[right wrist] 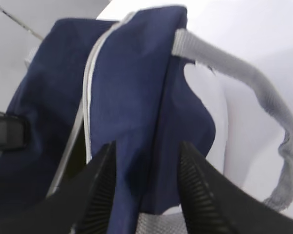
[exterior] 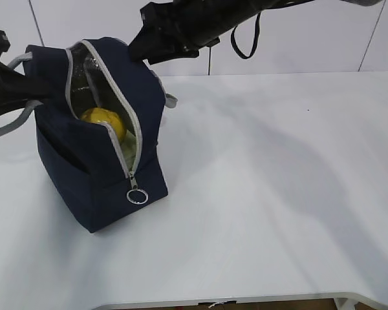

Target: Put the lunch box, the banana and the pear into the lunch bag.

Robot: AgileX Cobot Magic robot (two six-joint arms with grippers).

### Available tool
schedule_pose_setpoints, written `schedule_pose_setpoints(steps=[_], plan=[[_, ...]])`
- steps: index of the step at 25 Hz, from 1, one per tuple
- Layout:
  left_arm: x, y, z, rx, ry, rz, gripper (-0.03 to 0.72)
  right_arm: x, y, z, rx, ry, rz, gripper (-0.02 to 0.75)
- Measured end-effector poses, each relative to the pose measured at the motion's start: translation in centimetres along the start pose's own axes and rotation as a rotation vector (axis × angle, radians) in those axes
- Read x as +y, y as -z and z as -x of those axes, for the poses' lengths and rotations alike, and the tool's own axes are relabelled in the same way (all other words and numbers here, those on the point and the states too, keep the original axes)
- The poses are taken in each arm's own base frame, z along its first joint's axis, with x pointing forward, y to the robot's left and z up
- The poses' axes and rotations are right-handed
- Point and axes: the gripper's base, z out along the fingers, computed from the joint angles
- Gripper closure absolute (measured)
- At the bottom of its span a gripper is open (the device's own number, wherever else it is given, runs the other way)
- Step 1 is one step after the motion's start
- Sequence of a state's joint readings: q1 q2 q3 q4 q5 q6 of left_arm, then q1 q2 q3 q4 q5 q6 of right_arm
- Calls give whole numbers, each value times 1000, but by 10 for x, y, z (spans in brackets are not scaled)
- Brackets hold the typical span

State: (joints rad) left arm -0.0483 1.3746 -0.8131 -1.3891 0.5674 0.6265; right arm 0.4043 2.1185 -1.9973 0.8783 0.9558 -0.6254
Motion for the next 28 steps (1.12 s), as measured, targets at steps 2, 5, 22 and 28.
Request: schedule_pose_setpoints(steps=[2, 5, 22, 28], plan=[[0, 0, 0, 0, 0, 0, 701, 0, -3, -3, 24, 1, 5, 385], [0, 0, 0, -1, 3, -2, 701, 2, -5, -5, 40, 11, 4, 385], [-2, -3, 4, -36, 48, -40, 701, 3, -5, -8, 77, 83, 24, 709], [-9, -5, 5, -73, -4, -100, 701, 5, 3, -5, 91, 139, -28, 711]])
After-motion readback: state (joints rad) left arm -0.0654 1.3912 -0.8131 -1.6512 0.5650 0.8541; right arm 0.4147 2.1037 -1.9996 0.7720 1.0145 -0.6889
